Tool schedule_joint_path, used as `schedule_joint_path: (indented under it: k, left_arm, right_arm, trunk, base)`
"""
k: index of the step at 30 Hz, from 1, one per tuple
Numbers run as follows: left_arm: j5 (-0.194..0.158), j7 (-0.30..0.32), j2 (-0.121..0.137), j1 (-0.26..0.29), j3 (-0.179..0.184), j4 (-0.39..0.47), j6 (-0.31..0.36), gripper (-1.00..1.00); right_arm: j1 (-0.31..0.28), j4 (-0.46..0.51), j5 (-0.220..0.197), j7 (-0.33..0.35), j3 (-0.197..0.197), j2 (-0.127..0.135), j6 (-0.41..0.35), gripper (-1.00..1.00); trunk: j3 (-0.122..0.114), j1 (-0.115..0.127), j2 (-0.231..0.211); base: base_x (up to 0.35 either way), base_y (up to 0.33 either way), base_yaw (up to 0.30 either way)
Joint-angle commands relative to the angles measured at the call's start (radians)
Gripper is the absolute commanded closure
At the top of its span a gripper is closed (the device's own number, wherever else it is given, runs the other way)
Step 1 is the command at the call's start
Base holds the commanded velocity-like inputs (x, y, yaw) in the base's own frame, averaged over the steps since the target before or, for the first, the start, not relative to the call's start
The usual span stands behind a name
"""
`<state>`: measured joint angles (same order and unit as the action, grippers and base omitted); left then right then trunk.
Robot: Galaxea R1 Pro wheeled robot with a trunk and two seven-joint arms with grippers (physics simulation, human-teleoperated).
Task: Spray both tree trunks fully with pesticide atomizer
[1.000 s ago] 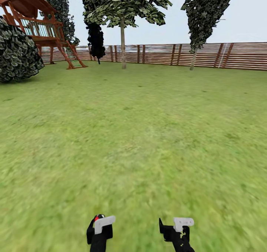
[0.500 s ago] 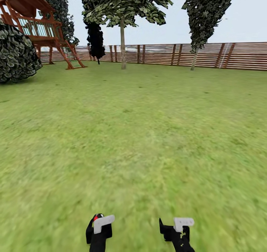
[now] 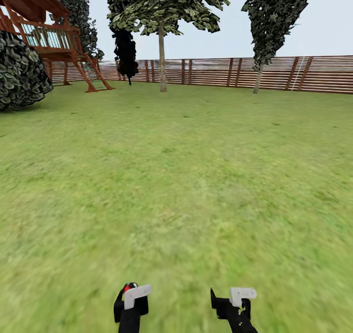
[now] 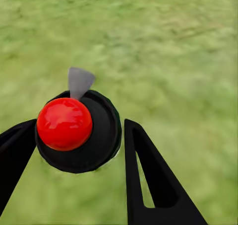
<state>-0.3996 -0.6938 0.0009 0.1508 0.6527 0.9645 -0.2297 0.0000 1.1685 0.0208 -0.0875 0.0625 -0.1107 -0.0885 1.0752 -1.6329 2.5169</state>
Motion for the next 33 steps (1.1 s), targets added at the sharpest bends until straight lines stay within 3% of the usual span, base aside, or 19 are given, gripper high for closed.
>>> schedule_joint_path:
  k: [1,33]
  left_arm:
    - [-0.008,-0.004,0.001,0.001,0.004,0.000,-0.007,1.00]
    - [-0.008,-0.003,0.001,0.001,0.010,0.000,-0.007,1.00]
  right_arm:
    - [0.000,0.002,0.002,-0.006,0.002,0.000,-0.007,-1.00]
    - [0.000,0.003,0.002,-0.006,0.002,0.002,-0.007,-1.00]
  trunk:
    - [0.001,0.000,0.000]
    - [0.001,0.000,0.000]
  base:
    - [0.335,0.000,0.000]
    - [0.335,0.000,0.000]
